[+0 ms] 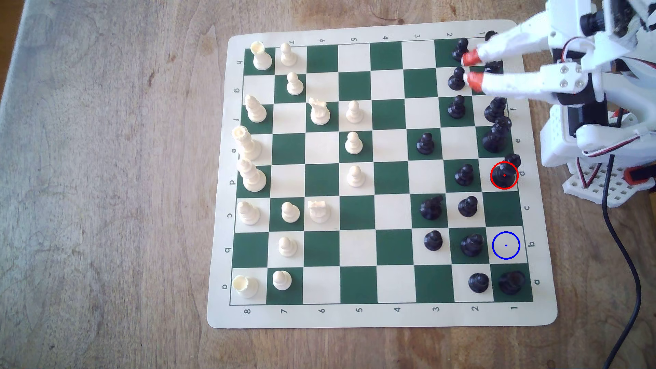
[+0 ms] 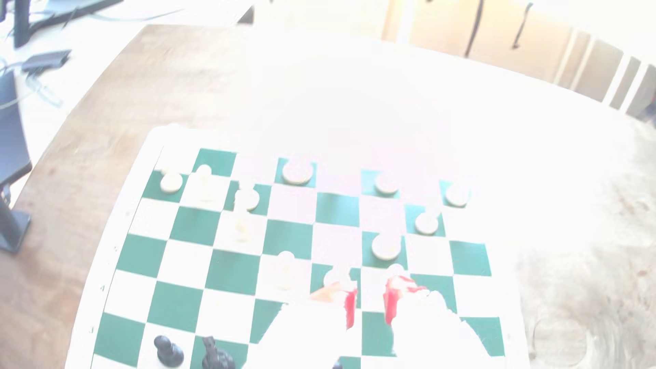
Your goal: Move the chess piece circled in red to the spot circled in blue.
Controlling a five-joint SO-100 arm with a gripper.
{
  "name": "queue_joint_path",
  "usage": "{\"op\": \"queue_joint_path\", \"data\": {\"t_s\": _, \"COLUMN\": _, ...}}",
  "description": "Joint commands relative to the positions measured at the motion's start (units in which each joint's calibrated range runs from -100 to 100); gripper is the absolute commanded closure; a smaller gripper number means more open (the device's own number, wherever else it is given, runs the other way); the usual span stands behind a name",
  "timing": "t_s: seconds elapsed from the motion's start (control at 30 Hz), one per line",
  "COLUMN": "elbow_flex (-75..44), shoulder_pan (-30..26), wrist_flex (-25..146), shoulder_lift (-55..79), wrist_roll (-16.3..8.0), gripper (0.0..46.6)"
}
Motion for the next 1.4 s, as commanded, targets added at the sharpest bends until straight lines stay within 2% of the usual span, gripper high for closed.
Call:
{"op": "queue_joint_path", "data": {"t_s": 0.0, "elbow_flex": -7.04, "shoulder_pan": -2.48, "wrist_flex": 7.21, "shoulder_lift": 5.20, "wrist_roll": -0.20, "gripper": 41.5}}
{"op": "queue_joint_path", "data": {"t_s": 0.07, "elbow_flex": -7.76, "shoulder_pan": -3.19, "wrist_flex": 9.67, "shoulder_lift": 5.88, "wrist_roll": -0.20, "gripper": 41.4}}
{"op": "queue_joint_path", "data": {"t_s": 0.13, "elbow_flex": -9.49, "shoulder_pan": -5.38, "wrist_flex": 12.86, "shoulder_lift": 7.75, "wrist_roll": -1.61, "gripper": 41.3}}
{"op": "queue_joint_path", "data": {"t_s": 0.23, "elbow_flex": -12.21, "shoulder_pan": -8.82, "wrist_flex": 16.87, "shoulder_lift": 10.47, "wrist_roll": -5.57, "gripper": 41.3}}
{"op": "queue_joint_path", "data": {"t_s": 0.37, "elbow_flex": -14.20, "shoulder_pan": -8.12, "wrist_flex": 19.99, "shoulder_lift": 12.33, "wrist_roll": -5.62, "gripper": 41.3}}
{"op": "queue_joint_path", "data": {"t_s": 0.47, "elbow_flex": -15.65, "shoulder_pan": -12.65, "wrist_flex": 23.43, "shoulder_lift": 14.03, "wrist_roll": -6.11, "gripper": 39.9}}
{"op": "queue_joint_path", "data": {"t_s": 0.6, "elbow_flex": -12.02, "shoulder_pan": -20.86, "wrist_flex": 23.43, "shoulder_lift": 16.58, "wrist_roll": -7.18, "gripper": 35.5}}
{"op": "queue_joint_path", "data": {"t_s": 0.7, "elbow_flex": -9.58, "shoulder_pan": -22.74, "wrist_flex": 23.43, "shoulder_lift": 20.14, "wrist_roll": -7.23, "gripper": 35.2}}
{"op": "queue_joint_path", "data": {"t_s": 0.77, "elbow_flex": -9.21, "shoulder_pan": -22.43, "wrist_flex": 23.18, "shoulder_lift": 21.59, "wrist_roll": -7.23, "gripper": 33.0}}
{"op": "queue_joint_path", "data": {"t_s": 0.83, "elbow_flex": -8.04, "shoulder_pan": -20.86, "wrist_flex": 22.44, "shoulder_lift": 22.10, "wrist_roll": -6.45, "gripper": 30.1}}
{"op": "queue_joint_path", "data": {"t_s": 0.9, "elbow_flex": -6.77, "shoulder_pan": -19.38, "wrist_flex": 22.44, "shoulder_lift": 22.10, "wrist_roll": -5.27, "gripper": 30.0}}
{"op": "queue_joint_path", "data": {"t_s": 0.97, "elbow_flex": -4.59, "shoulder_pan": -17.42, "wrist_flex": 22.44, "shoulder_lift": 21.25, "wrist_roll": -3.66, "gripper": 30.9}}
{"op": "queue_joint_path", "data": {"t_s": 1.23, "elbow_flex": -1.60, "shoulder_pan": -14.14, "wrist_flex": 22.12, "shoulder_lift": 22.10, "wrist_roll": -1.42, "gripper": 33.3}}
{"op": "queue_joint_path", "data": {"t_s": 1.37, "elbow_flex": -0.42, "shoulder_pan": -10.70, "wrist_flex": 22.12, "shoulder_lift": 23.37, "wrist_roll": 0.54, "gripper": 33.4}}
